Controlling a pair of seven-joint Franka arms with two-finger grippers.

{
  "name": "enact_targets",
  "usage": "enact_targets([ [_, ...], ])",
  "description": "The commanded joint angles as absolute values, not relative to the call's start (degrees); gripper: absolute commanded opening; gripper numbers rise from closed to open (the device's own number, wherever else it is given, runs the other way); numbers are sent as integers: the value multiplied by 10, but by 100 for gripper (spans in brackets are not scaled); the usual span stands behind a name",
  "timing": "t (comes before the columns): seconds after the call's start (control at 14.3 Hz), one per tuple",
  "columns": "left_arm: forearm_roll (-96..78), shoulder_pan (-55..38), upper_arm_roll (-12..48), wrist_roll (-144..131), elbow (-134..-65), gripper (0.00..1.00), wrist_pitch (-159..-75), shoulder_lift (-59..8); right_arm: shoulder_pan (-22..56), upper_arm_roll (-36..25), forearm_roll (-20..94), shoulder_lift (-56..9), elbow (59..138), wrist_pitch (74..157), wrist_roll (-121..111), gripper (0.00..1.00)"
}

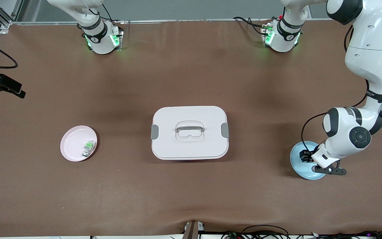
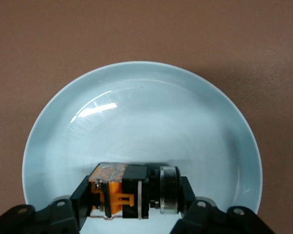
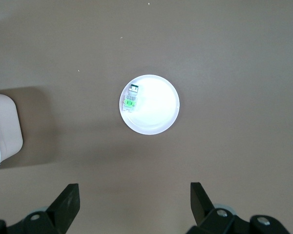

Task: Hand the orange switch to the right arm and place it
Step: 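Lift the black-orange switch off the blue plate with the left gripper, then carry the switch above the white box while the right gripper approaches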

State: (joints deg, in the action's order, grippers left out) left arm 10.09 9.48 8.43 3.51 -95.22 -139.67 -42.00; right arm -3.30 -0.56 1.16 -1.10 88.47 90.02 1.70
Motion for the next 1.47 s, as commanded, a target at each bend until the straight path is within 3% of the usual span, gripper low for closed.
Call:
enact_targets([
  [0.0, 103, 94, 85, 42, -946, 36, -1402, -423, -40, -2, 14, 4, 900, 904, 13, 100],
  [0.14, 103, 94, 85, 43, -945, 17, -1401, -418, -40, -2, 14, 4, 900, 904, 14, 100],
  [0.21, 103, 93, 86, 42, -945, 15, -1400, -416, -40, -1, 14, 4, 900, 904, 13, 100],
  [0.63, 98, 97, 112, 33, -944, 11, -1354, -372, -40, -2, 14, 4, 900, 903, 13, 100],
  [1.4, -35, 91, 137, 8, -944, 9, -1132, -230, -48, -3, 15, 1, 887, 899, 16, 100],
])
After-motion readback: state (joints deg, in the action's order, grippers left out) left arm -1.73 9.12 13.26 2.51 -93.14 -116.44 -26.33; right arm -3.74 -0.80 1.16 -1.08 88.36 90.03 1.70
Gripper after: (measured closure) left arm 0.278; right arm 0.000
